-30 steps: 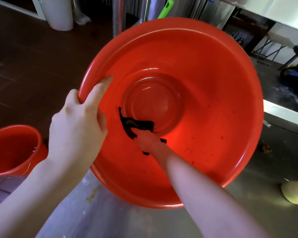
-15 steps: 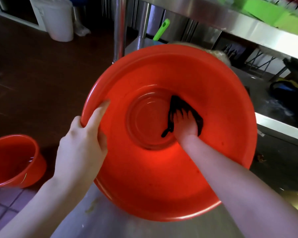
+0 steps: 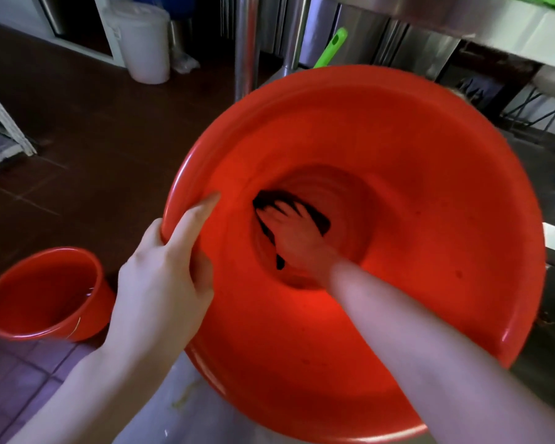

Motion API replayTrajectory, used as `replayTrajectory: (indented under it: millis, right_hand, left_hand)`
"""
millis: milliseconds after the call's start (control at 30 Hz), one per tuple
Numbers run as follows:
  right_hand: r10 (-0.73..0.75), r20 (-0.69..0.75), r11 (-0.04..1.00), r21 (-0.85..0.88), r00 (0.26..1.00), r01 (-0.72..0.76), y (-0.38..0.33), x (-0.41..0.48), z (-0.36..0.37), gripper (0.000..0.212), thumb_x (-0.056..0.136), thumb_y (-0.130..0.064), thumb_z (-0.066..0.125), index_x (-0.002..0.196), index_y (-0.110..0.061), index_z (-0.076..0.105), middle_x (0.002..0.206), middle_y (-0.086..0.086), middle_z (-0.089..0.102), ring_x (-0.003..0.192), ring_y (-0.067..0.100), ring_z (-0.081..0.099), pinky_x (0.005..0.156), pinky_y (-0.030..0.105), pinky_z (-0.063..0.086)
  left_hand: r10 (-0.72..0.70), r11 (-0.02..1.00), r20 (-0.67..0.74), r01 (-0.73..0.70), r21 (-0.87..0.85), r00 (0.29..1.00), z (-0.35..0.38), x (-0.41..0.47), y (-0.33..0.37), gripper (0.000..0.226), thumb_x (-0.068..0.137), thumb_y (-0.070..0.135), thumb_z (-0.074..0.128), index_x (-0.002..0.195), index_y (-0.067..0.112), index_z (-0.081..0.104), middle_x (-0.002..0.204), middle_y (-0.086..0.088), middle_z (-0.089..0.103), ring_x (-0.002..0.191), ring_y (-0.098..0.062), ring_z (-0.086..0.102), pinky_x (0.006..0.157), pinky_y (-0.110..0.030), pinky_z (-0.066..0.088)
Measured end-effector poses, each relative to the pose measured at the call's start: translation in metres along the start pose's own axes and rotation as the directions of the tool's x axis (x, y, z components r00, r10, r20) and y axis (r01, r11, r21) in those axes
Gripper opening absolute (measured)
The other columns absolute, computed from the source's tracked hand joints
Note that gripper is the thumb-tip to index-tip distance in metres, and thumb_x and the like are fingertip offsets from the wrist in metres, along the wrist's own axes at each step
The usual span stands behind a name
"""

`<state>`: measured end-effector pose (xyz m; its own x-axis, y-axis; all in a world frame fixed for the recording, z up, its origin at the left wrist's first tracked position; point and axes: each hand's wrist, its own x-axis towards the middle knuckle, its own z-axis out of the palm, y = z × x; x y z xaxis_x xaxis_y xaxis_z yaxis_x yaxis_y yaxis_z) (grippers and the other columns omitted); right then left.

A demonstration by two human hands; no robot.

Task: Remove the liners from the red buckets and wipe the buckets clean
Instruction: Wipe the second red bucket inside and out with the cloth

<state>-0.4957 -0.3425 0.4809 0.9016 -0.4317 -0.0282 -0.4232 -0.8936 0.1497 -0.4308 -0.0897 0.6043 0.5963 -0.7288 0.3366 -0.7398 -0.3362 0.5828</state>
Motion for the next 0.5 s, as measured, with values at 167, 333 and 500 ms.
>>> replayTrajectory:
  millis: [167,333,500]
  right_hand:
    - [-0.143,0.166,0.989,-0.005,0.976,0.146,-0.022,-0.050,0.036,0.056,0.100,-0.022,0.033,0.154,-0.025,0.017,0.160,-0.008,0.023,0.147,0.016,0.017,0.115,0.040,0.017]
    - [-0.187,0.105,0.980,-0.052,0.977,0.193,-0.008,-0.018,0.003,0.053,0.099,-0.021,0.036,0.151,-0.024,0.028,0.155,-0.006,0.034,0.144,0.015,0.025,0.117,0.037,0.013]
    - [0.127,-0.021,0.991,-0.025,0.992,-0.128,0.003,0.012,-0.017,0.054,0.097,-0.021,0.038,0.150,-0.022,0.029,0.155,-0.003,0.032,0.145,0.018,0.023,0.118,0.044,0.010]
  left_hand:
    - [-0.017,1.000,-0.016,0.017,0.015,1.000,0.002,-0.004,0.008,0.074,0.082,0.004,0.060,0.143,0.041,0.040,0.097,-0.006,0.052,0.063,-0.028,0.055,0.060,-0.033,0.046]
    - [-0.039,0.998,0.008,0.038,0.049,0.999,0.000,-0.005,0.006,0.072,0.086,0.006,0.058,0.146,0.041,0.036,0.093,-0.003,0.048,0.056,-0.016,0.049,0.051,-0.025,0.036]
    - [-0.054,0.995,-0.011,0.054,0.085,0.999,0.002,-0.002,0.001,0.071,0.088,0.009,0.058,0.145,0.044,0.034,0.091,-0.003,0.047,0.057,-0.016,0.047,0.050,-0.024,0.034]
